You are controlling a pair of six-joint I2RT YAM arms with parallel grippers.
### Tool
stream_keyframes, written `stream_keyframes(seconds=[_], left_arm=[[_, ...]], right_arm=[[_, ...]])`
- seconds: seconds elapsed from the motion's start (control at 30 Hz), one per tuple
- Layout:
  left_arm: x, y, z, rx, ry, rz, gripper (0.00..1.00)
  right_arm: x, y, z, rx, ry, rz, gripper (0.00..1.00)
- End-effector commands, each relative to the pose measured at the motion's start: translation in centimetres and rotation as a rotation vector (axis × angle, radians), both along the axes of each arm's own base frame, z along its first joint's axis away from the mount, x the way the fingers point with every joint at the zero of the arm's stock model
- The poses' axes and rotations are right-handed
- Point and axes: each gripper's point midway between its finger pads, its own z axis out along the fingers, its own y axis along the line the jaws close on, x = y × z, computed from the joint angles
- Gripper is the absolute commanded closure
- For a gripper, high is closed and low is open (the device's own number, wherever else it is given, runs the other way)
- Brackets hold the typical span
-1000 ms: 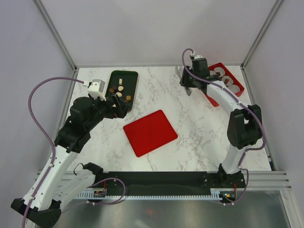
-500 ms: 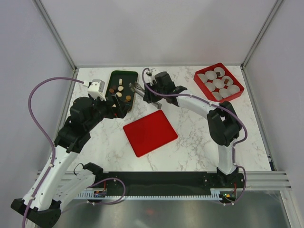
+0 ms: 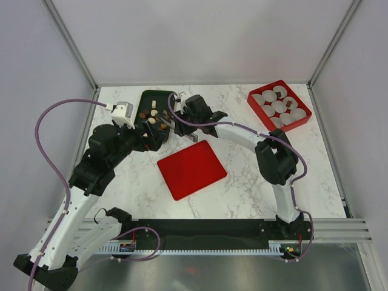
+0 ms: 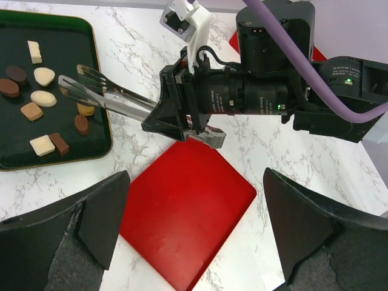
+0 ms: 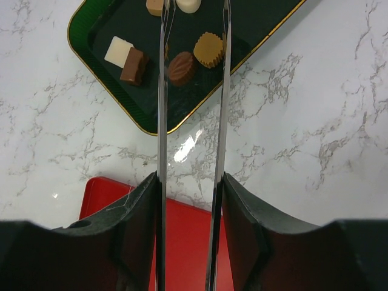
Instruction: Pack the chocolate
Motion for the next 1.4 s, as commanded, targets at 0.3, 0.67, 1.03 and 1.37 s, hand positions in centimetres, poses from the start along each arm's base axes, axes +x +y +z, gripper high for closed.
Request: stream_keyframes(seconds=[0.3, 0.67, 1.03, 1.37], left_arm=[[0.3, 0.1, 1.3, -0.037, -0.044, 0.014, 0.01], [0.3, 0.2, 1.3, -0.035, -0.044, 0.015, 0.01], [0.3, 0.2, 1.4, -0.037, -0.045, 0.015, 0.01], [0.3, 0.2, 1.3, -0.036, -0.044, 0.017, 0.01]], right_arm=[[0.8, 0.9, -1.1, -0.097, -0.031, -0.023, 0.49], [0.6, 0.6, -2.3, -0.137, 0.009, -0.034, 0.51], [0.1, 0.9, -1.2, -0.103, 0.025, -0.030, 0.57], [0.6, 1.2, 0.5, -0.028, 0.057, -0.048, 0.59]])
